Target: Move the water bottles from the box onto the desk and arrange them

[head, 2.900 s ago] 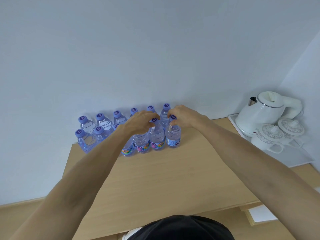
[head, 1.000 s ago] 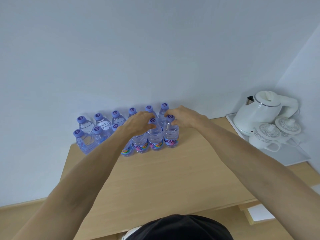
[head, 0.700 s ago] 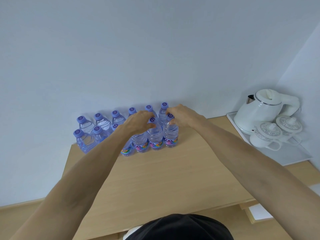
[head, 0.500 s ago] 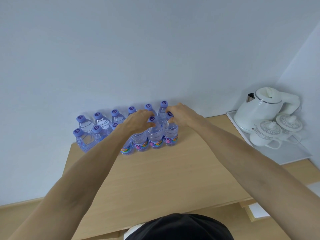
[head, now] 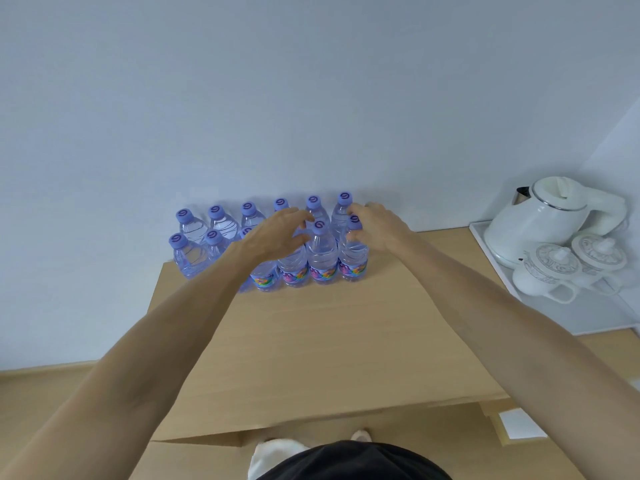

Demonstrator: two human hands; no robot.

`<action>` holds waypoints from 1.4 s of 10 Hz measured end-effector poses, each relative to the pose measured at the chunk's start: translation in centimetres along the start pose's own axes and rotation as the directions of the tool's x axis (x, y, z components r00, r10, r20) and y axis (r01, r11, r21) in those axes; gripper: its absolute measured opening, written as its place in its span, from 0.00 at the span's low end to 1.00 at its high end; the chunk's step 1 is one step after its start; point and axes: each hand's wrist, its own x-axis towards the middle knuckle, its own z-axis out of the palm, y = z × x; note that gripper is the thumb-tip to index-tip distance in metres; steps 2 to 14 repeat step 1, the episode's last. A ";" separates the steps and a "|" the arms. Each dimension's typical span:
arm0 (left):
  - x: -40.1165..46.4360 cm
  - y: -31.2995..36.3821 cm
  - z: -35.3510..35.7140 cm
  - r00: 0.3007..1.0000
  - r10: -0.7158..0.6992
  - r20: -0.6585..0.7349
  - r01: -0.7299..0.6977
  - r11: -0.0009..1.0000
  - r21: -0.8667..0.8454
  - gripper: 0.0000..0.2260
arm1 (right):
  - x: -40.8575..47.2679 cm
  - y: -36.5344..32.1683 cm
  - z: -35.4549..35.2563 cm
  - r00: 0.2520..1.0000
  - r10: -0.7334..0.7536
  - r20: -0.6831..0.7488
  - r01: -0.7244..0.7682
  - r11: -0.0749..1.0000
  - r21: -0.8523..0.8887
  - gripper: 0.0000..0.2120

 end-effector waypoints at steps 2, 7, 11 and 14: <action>-1.9 -0.9 -0.4 0.993 0.019 -0.116 -0.026 0.998 -0.063 0.13 | -1.0 -1.1 0.1 0.985 -0.040 -0.166 0.036 0.999 -0.028 0.24; -1.9 -0.9 -0.4 0.993 0.019 -0.116 -0.026 0.998 -0.063 0.13 | -1.0 -1.1 0.1 0.985 -0.040 -0.166 0.036 0.999 -0.028 0.24; -1.9 -0.9 -0.4 0.993 0.019 -0.116 -0.026 0.998 -0.063 0.13 | -1.0 -1.1 0.1 0.985 -0.040 -0.166 0.036 0.999 -0.028 0.24; -1.9 -0.9 -0.4 0.993 0.019 -0.116 -0.026 0.998 -0.063 0.13 | -1.0 -1.1 0.1 0.985 -0.040 -0.166 0.036 0.999 -0.028 0.24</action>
